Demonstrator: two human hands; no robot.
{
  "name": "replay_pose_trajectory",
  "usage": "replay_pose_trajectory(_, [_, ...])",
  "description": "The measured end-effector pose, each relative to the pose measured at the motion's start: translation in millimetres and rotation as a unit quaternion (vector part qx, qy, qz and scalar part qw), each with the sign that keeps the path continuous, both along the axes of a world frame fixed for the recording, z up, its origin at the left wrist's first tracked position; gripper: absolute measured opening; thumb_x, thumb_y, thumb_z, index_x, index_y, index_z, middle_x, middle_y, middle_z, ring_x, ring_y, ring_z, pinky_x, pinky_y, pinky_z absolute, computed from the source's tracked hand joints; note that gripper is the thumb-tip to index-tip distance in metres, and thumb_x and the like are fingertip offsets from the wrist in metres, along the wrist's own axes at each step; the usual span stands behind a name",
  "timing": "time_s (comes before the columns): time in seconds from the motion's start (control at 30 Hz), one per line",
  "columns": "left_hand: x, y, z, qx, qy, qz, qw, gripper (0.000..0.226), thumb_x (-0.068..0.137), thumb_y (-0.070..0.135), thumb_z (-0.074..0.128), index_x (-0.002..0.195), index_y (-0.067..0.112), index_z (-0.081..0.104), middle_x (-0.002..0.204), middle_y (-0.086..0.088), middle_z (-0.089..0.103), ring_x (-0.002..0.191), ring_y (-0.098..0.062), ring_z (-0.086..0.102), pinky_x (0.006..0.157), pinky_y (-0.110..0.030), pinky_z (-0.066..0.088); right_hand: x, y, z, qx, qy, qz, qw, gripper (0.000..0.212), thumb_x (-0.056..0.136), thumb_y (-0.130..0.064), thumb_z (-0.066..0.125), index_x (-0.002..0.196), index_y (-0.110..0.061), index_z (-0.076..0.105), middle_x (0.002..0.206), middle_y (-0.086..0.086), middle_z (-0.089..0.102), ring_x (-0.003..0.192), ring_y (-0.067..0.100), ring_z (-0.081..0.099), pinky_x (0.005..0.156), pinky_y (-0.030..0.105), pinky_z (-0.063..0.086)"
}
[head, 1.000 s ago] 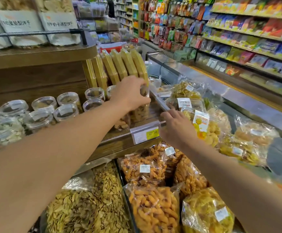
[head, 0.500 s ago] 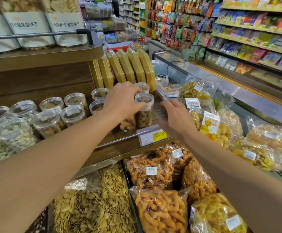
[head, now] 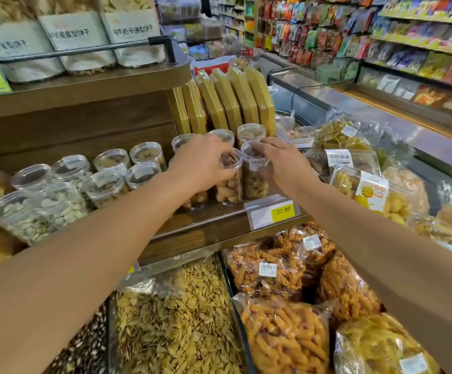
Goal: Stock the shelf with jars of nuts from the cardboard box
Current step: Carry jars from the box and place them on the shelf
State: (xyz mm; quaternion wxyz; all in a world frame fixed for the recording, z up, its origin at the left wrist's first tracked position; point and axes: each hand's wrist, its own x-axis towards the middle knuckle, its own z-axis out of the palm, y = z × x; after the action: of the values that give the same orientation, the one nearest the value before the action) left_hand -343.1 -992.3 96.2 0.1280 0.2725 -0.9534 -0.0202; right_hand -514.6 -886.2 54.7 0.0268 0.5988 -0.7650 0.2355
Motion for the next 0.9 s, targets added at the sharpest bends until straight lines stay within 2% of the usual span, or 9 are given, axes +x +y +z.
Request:
replay_pose_trajectory(0.1, [3,0,1,0.017,0.008,-0.001,1.0,0.04,0.084,0.038,0.07,0.122,0.028,0.064,0.115,0.0,0.064,0.108,-0.021,0.057,0.084,-0.034,0.046,-1,-1,1,0.0,0.002,-0.008,1.0,0.054,0.092,-0.012,0.061,0.143,-0.022,0.047,0.146,-0.003,0.044,0.129,0.027,0.045,0.104,0.035,0.037])
replay_pose_trajectory(0.23, [3,4,1,-0.008,0.004,0.012,1.0,0.046,0.08,0.053,0.068,0.116,0.026,0.065,0.11,0.0,0.055,0.107,-0.02,0.051,0.082,-0.035,0.045,0,-2,-6,-0.013,-0.007,-0.008,1.0,0.053,0.091,-0.009,0.059,0.142,-0.019,0.048,0.146,0.0,0.044,0.127,0.029,0.046,0.104,0.037,0.04])
replay_pose_trajectory(0.3, [4,-1,4,0.025,-0.017,-0.002,1.0,0.048,0.08,0.049,0.069,0.122,0.028,0.062,0.115,0.0,0.052,0.116,-0.022,0.045,0.09,-0.037,0.042,-1,-3,-9,-0.032,-0.017,0.002,0.999,0.052,0.089,-0.008,0.061,0.139,-0.018,0.052,0.144,0.002,0.046,0.123,0.031,0.049,0.102,0.042,0.044])
replay_pose_trajectory(0.43, [8,-9,8,0.033,-0.073,-0.034,0.996,0.057,0.083,0.02,0.071,0.136,0.028,0.053,0.139,0.002,0.052,0.133,-0.021,0.041,0.112,-0.042,0.032,0,-3,-14,-0.045,-0.024,0.002,0.999,0.052,0.087,-0.007,0.061,0.138,-0.017,0.053,0.141,0.004,0.048,0.121,0.032,0.05,0.101,0.044,0.044])
replay_pose_trajectory(0.6, [8,-4,-2,-0.011,-0.026,0.024,0.999,0.053,0.084,0.046,0.068,0.132,0.027,0.056,0.118,-0.001,0.052,0.115,-0.022,0.047,0.09,-0.04,0.045,1,-5,-14,-0.043,-0.026,-0.009,0.999,0.052,0.089,-0.009,0.062,0.139,-0.02,0.052,0.142,0.001,0.048,0.122,0.03,0.049,0.101,0.041,0.044])
replay_pose_trajectory(0.7, [8,-2,-7,-0.015,-0.009,0.03,0.999,0.059,0.08,0.054,0.068,0.132,0.028,0.055,0.12,0.0,0.051,0.118,-0.021,0.044,0.091,-0.04,0.045,1,-5,-12,-0.037,-0.022,-0.016,0.999,0.052,0.091,-0.012,0.062,0.141,-0.021,0.049,0.143,-0.001,0.047,0.123,0.028,0.048,0.1,0.039,0.044])
replay_pose_trajectory(0.8, [12,-7,-8,-0.002,-0.025,-0.013,1.0,0.061,0.082,0.03,0.071,0.139,0.028,0.049,0.139,0.003,0.049,0.132,-0.022,0.038,0.107,-0.043,0.036,2,-5,-11,-0.035,-0.023,-0.02,0.999,0.052,0.092,-0.013,0.061,0.142,-0.022,0.048,0.145,-0.001,0.045,0.125,0.028,0.047,0.101,0.039,0.042])
replay_pose_trajectory(0.87, [14,-12,-9,0.0,-0.021,-0.02,1.0,0.059,0.084,0.014,0.067,0.139,0.029,0.05,0.138,0.003,0.052,0.13,-0.021,0.041,0.109,-0.043,0.035,2,-5,-11,-0.032,-0.029,-0.023,0.999,0.053,0.093,-0.013,0.06,0.144,-0.022,0.047,0.146,-0.002,0.044,0.126,0.027,0.046,0.103,0.039,0.042])
replay_pose_trajectory(0.9, [15,-12,-10,0.0,-0.011,-0.013,1.0,0.056,0.086,0.016,0.067,0.138,0.029,0.051,0.132,0.002,0.054,0.126,-0.021,0.043,0.106,-0.043,0.038,3,-4,-10,-0.032,-0.03,-0.023,0.999,0.053,0.093,-0.013,0.06,0.144,-0.022,0.046,0.146,-0.002,0.044,0.127,0.027,0.046,0.104,0.039,0.042])
